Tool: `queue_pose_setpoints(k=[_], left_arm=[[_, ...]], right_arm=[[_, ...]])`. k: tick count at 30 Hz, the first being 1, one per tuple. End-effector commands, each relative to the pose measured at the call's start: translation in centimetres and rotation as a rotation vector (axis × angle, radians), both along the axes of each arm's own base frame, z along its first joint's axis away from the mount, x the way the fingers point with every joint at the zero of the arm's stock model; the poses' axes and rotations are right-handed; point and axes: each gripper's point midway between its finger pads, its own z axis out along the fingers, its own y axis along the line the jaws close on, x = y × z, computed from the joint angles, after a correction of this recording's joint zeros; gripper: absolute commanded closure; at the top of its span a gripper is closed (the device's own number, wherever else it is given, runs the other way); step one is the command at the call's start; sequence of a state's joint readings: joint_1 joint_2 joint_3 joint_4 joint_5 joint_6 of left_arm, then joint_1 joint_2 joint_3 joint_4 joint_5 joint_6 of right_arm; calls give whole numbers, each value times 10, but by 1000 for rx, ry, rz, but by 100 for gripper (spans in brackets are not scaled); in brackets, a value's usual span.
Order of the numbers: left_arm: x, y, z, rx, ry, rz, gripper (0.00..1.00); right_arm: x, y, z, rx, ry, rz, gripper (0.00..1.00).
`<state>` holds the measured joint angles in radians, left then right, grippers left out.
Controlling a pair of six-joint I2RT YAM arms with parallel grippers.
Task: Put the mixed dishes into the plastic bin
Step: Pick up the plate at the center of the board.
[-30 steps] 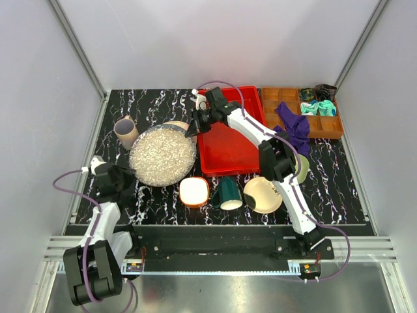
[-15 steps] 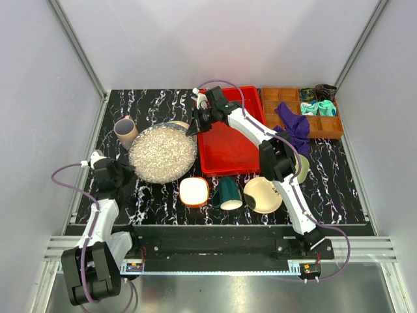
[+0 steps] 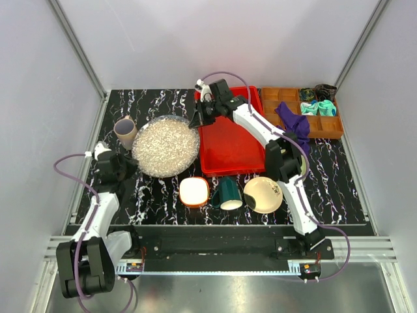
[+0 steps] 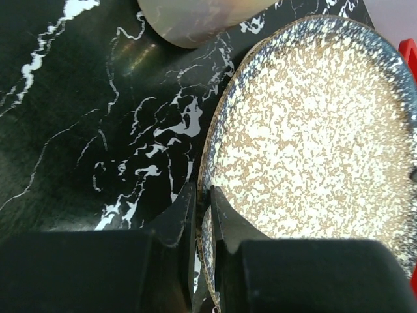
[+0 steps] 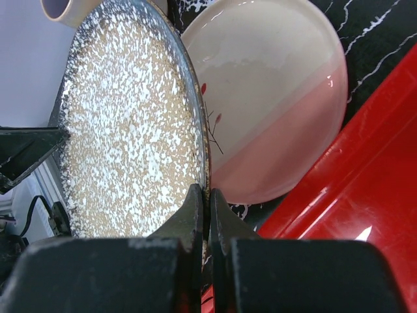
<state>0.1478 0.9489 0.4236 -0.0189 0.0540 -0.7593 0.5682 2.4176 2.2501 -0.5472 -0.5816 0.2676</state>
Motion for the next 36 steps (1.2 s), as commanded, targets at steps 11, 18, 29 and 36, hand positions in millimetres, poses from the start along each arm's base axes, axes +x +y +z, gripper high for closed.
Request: queue_pose_setpoints(k=[11, 18, 29, 36], left_arm=[[69, -69, 105, 8, -306, -224, 100], [91, -103, 114, 13, -307, -298, 100], [135, -174, 122, 12, -292, -440, 100], [156, -215, 118, 15, -277, -521, 100]], right_arm=[[-8, -22, 87, 125, -142, 9, 100], [5, -61, 93, 125, -159, -73, 100], [16, -122, 88, 119, -149, -197, 100], [24, -152, 79, 111, -130, -256, 100]])
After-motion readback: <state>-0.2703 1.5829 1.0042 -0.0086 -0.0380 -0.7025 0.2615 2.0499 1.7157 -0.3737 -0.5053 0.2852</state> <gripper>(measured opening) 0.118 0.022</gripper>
